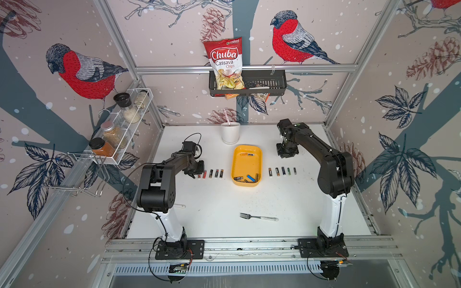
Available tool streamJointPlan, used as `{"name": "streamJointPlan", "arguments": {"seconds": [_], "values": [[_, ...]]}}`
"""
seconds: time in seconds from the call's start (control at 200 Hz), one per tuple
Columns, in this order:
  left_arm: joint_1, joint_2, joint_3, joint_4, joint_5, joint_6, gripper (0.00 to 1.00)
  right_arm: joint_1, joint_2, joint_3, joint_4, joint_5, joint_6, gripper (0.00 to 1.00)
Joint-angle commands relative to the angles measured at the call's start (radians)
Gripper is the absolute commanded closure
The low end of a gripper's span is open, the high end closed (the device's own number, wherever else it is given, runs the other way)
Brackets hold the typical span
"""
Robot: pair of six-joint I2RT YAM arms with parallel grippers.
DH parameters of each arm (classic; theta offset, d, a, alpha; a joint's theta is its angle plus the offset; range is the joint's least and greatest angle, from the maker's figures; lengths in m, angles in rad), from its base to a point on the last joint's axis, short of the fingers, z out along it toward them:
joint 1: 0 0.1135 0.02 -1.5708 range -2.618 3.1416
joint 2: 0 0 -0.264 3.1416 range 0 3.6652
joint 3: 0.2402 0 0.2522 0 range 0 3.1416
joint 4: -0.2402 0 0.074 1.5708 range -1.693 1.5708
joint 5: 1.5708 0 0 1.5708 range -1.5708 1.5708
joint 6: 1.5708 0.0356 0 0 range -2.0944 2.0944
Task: Take the batteries out of the storage box
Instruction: Place the battery at the center of the board.
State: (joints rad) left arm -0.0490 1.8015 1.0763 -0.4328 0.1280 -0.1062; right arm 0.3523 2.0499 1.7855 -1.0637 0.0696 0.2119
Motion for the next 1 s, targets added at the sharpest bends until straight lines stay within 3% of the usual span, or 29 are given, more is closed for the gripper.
{"name": "streamJointPlan", "arguments": {"seconds": [0.0,0.525,0.996], "values": [[0.003,-0.009,0.001,-0.030,-0.014,-0.001,0.71,-0.002,-0.010,0.000,-0.012,0.010,0.008,0.73],[0.003,-0.041,0.000,-0.010,-0.012,-0.009,0.67,0.005,-0.010,0.026,-0.024,0.016,0.013,0.73],[0.003,-0.133,0.025,-0.031,-0.003,-0.030,0.65,0.191,0.166,0.389,-0.146,0.050,0.021,0.72]]}}
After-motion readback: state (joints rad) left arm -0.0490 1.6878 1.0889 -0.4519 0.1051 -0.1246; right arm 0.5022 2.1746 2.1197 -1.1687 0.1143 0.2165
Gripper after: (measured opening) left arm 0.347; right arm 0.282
